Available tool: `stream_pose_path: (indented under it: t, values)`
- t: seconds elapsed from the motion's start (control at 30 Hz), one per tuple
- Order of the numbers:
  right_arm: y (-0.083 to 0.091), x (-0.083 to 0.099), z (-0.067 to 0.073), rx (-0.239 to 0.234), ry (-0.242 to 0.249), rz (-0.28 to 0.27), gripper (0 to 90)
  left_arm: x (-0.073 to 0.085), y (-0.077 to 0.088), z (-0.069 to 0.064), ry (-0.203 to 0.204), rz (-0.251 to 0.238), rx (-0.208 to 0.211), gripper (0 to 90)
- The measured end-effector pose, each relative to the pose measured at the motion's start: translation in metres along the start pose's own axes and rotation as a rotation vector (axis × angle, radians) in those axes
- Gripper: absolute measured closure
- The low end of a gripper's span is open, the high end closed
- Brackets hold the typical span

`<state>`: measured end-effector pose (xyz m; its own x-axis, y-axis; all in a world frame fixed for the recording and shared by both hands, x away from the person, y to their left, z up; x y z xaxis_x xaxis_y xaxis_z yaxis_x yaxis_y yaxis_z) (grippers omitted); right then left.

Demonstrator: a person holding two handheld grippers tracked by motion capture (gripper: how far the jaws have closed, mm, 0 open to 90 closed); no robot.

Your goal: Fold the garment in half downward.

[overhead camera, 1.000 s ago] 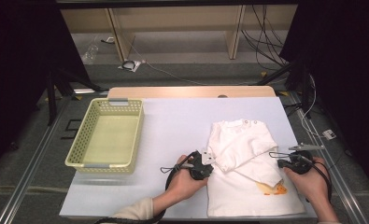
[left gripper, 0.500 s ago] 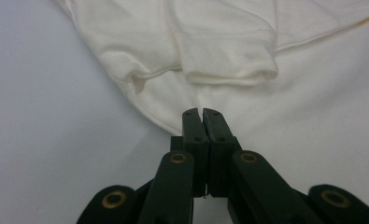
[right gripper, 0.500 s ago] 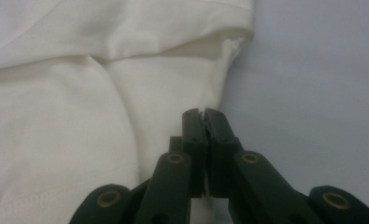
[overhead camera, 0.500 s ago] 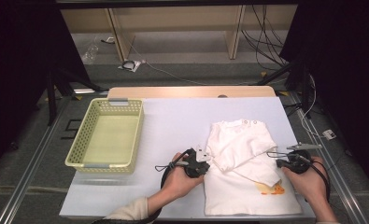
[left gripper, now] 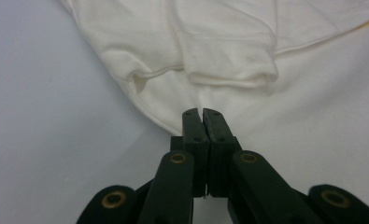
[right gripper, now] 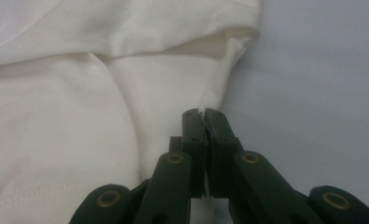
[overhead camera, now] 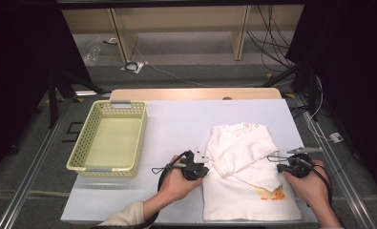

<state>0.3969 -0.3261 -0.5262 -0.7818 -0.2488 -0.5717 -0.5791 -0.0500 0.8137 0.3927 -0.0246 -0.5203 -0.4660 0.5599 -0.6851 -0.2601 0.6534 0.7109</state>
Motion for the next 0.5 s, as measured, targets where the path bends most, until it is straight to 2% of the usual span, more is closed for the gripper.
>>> stream_pose_path:
  t: [0.17,0.5]
  values:
    - [-0.001,-0.003,0.011,-0.024,0.000,0.000,88.3,0.007,0.010,0.005,0.015,0.008,0.000,88.6]
    - [-0.004,-0.010,0.040,-0.069,0.051,0.003,88.3,0.025,0.036,0.018,0.042,0.011,-0.011,88.6]
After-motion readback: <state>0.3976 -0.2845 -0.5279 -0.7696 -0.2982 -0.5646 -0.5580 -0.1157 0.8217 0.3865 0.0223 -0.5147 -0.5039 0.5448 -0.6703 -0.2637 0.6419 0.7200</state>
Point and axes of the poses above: each handheld gripper's, and its own axes: y roughly backward along the jaws, x roughly out of its underside, z roughly to its left, the point moved 7 cm from there along -y, roughly forward along the jaws, and after that the axes turned 10 degrees about x, right-handed, at the moved point
